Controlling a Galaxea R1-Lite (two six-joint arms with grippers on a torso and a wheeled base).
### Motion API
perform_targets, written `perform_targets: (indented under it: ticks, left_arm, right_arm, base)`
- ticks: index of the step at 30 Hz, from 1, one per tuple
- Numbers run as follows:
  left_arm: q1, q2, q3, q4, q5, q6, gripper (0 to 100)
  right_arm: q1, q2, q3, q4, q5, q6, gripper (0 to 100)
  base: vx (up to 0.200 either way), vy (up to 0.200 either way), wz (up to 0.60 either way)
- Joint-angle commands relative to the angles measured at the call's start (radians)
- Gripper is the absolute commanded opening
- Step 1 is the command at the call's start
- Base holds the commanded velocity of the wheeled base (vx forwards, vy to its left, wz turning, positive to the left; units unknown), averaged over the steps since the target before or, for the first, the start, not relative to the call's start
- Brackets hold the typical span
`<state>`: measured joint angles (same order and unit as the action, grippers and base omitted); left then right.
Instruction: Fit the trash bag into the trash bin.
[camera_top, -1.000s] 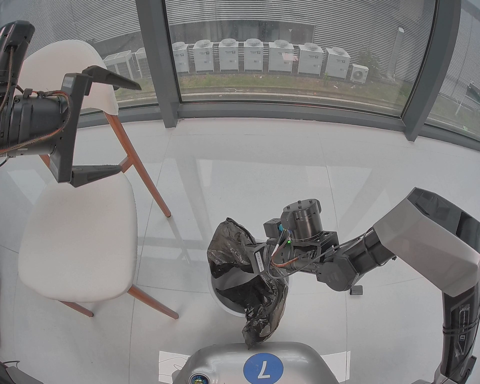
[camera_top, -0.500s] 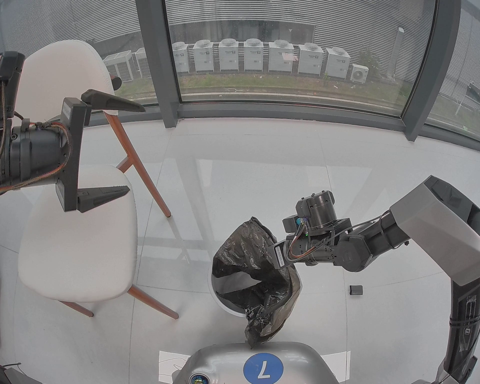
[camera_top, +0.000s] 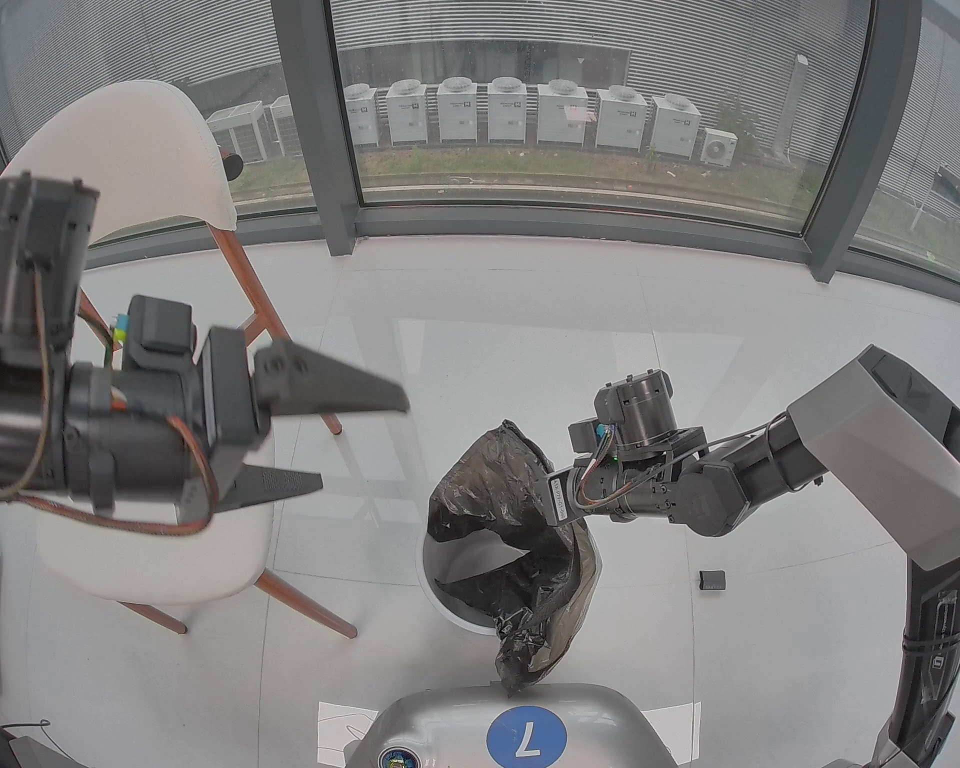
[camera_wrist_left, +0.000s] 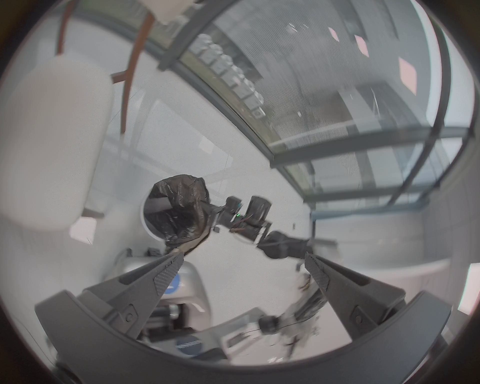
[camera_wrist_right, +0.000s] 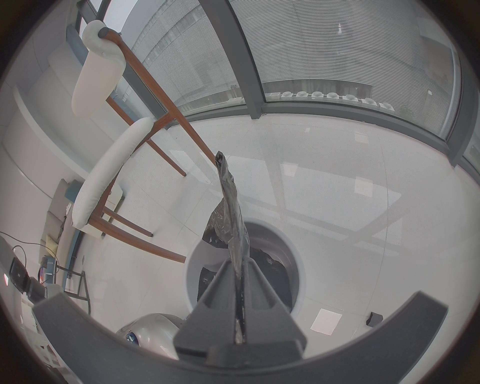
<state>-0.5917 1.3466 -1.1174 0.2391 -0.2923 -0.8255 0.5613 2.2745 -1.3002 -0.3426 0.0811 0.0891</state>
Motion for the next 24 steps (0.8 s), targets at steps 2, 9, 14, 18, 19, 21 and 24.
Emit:
perform_targets:
  ticks: [2,9,14,18,19,21,24]
  left_arm:
    - [-0.020,0.045,0.324,-0.212,-0.007,0.261,100]
    - [-0.080,0.267,0.502,-0.721,-0.031,0.404,100]
    - [-0.089,0.436,0.515,-0.943,-0.053,0.445,100]
    - [-0.089,0.522,0.501,-0.949,-0.048,0.574,100]
    - [-0.089,0.537,0.495,-0.948,-0.044,0.608,100]
    - [-0.089,0.548,0.485,-0.939,-0.039,0.631,100]
    - [-0.099,0.542,0.450,-0.867,-0.037,0.631,100]
  right_arm:
    - [0.005,-0.006,-0.022,-0.001,0.000,0.029,0]
    - [0.008,-0.006,-0.040,0.000,0.000,0.063,0]
    - [0.012,-0.004,-0.042,0.000,0.002,0.072,0]
    - [0.017,-0.004,-0.045,-0.001,0.002,0.084,0]
    - [0.017,-0.004,-0.045,-0.001,0.003,0.086,0]
    - [0.017,-0.003,-0.051,-0.001,0.003,0.086,0]
    - [0.014,-0.003,-0.051,-0.001,0.005,0.086,0]
  base:
    - [0.000,0.000,0.00]
    - [0.000,0.000,0.00]
    - [0.000,0.000,0.00]
    - [0.000,0.000,0.00]
    - [0.000,0.000,0.00]
    - [0.000,0.000,0.00]
    - [0.000,0.000,0.00]
